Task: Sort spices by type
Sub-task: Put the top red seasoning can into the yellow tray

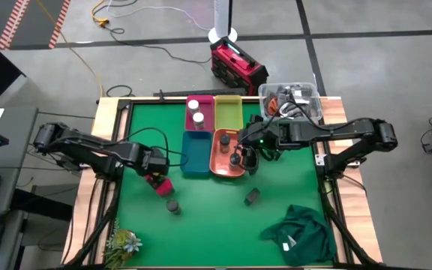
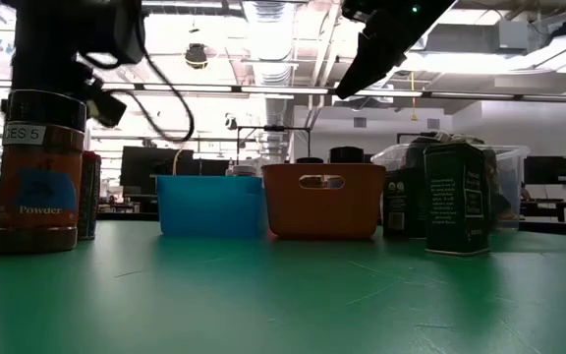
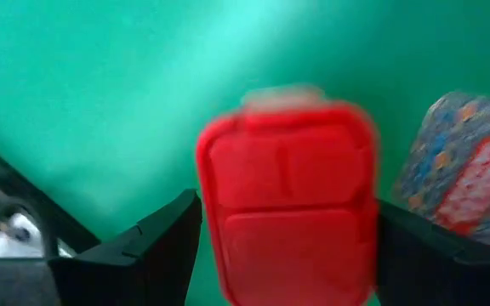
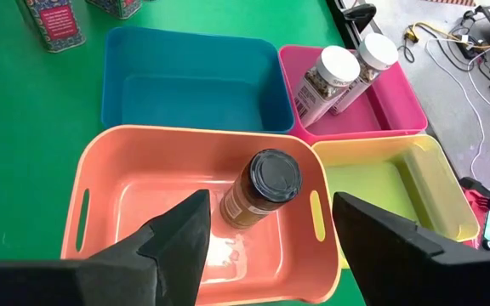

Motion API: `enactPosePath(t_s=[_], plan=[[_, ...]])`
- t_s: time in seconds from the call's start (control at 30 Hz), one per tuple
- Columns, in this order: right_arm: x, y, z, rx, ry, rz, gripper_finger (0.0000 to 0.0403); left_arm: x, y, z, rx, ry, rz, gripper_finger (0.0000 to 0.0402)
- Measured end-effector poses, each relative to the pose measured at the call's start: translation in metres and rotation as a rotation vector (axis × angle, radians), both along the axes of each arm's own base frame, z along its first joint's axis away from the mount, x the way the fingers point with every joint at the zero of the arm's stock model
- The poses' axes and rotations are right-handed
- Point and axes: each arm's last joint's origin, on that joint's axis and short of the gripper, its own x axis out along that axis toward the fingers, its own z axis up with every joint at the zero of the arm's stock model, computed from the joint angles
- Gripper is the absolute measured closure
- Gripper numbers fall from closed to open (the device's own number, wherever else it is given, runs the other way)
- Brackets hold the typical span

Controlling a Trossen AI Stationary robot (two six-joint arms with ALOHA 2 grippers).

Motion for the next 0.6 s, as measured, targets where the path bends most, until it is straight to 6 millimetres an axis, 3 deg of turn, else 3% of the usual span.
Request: enactPosePath(t_s=[0.27, 0.5, 0.6], plan=[[0.0, 0.0, 0.0, 0.0, 0.0, 0.0, 0.0127, 0.0, 0.001, -0.009, 0.008, -0.018, -0.048, 0.0126], [0.0, 0.0, 0.0, 0.0, 0.0, 0.0, 0.0127, 0.001, 0.01, -0.009, 0.048, -0.015, -0.091, 0.0199], [0.0, 0.0, 0.0, 0.0, 0.0, 0.0, 0.0127, 0.003, 0.018, -0.009, 0.068, -0.018, -0.106, 0.0203]])
